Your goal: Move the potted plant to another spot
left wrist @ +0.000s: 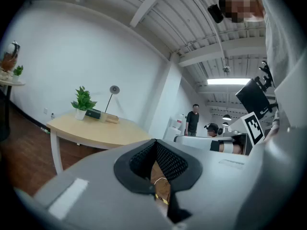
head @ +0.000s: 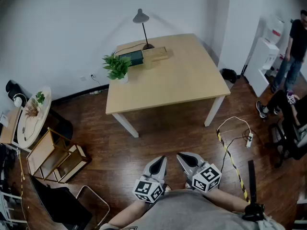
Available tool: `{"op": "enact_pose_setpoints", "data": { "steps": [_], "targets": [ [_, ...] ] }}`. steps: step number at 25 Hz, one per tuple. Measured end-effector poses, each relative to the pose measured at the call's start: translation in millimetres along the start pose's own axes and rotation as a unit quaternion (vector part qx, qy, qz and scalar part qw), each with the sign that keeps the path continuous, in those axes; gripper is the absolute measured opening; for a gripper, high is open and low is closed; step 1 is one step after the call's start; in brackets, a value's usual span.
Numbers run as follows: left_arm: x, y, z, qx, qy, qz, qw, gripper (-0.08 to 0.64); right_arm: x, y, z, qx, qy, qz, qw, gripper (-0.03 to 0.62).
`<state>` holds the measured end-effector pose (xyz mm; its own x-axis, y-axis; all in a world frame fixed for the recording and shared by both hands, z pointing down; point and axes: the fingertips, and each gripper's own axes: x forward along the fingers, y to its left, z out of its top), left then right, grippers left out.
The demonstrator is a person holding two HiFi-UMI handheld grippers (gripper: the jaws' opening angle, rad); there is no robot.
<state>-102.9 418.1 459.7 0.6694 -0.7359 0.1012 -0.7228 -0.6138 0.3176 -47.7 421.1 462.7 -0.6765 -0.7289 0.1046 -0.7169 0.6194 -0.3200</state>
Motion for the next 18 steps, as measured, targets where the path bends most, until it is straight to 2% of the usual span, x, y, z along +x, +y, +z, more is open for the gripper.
{"op": "enact_pose_setpoints", "data": {
  "steps": [7, 18],
  "targets": [
    [-2.7, 9.6, 2.0, -0.001, -0.002, -0.004, 1.0, 0.0, 11.5, 6.2, 1.7, -0.002, 0.008, -0.001, 1.0, 0.0],
    [-21.6, 54.0, 9.2, -0.015, -0.003, -0.006, 0.9999, 0.0, 57.5, 25.3, -10.4, -0.002, 0.02, -0.017, 1.0, 0.0]
  ]
}}
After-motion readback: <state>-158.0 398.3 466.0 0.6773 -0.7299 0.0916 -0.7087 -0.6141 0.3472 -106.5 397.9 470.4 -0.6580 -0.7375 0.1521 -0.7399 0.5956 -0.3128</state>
